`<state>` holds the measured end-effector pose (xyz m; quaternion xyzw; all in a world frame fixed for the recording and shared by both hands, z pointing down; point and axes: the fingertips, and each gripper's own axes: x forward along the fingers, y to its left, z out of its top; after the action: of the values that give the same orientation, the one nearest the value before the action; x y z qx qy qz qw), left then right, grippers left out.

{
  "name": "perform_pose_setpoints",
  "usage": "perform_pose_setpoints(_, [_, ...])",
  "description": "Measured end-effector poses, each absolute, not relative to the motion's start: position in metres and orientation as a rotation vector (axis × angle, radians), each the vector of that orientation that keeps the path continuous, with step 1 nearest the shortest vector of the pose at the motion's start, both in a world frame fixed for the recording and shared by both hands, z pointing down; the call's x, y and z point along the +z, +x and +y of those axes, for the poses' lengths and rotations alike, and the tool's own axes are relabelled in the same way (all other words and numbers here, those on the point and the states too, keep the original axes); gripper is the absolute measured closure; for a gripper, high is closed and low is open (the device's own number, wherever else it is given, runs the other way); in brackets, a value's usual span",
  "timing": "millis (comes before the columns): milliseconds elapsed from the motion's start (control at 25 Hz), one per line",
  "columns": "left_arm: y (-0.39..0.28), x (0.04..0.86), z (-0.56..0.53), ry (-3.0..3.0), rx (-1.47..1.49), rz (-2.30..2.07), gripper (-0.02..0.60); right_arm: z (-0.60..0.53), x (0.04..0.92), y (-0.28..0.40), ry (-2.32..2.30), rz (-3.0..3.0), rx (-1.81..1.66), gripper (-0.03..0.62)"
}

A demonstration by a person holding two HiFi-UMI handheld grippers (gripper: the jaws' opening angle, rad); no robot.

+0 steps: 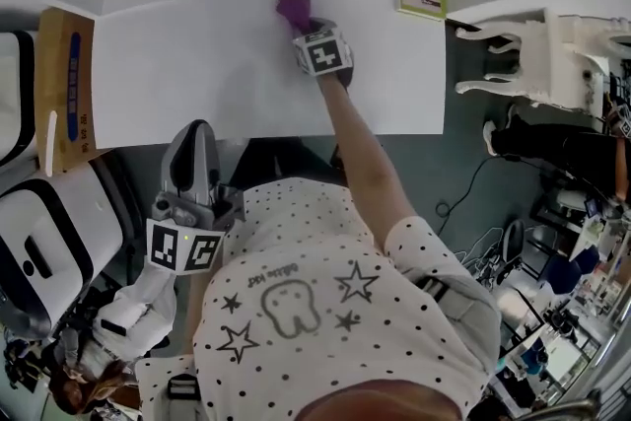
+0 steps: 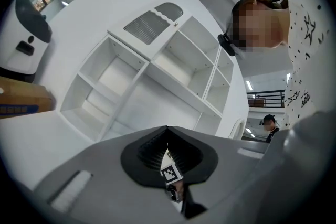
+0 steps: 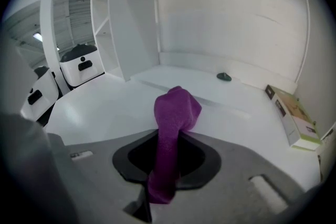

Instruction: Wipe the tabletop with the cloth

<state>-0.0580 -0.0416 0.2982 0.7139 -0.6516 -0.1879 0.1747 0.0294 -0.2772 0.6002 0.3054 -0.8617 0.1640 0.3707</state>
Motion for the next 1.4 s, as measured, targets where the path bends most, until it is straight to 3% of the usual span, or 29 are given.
perform_pose_setpoints(320, [-0.043,0.301,-0.057,2.055,-0.519,-1.785,0.586,-0.289,0.61,0.05,0.738,-2.239,0.417,0.522])
perform_pose_setpoints(1400, [-0.001,0.295,-0.097,2.13,-0.506,-1.674,0.586,-0.35,0.61,0.267,1.019,-2.159,0.503,0.522])
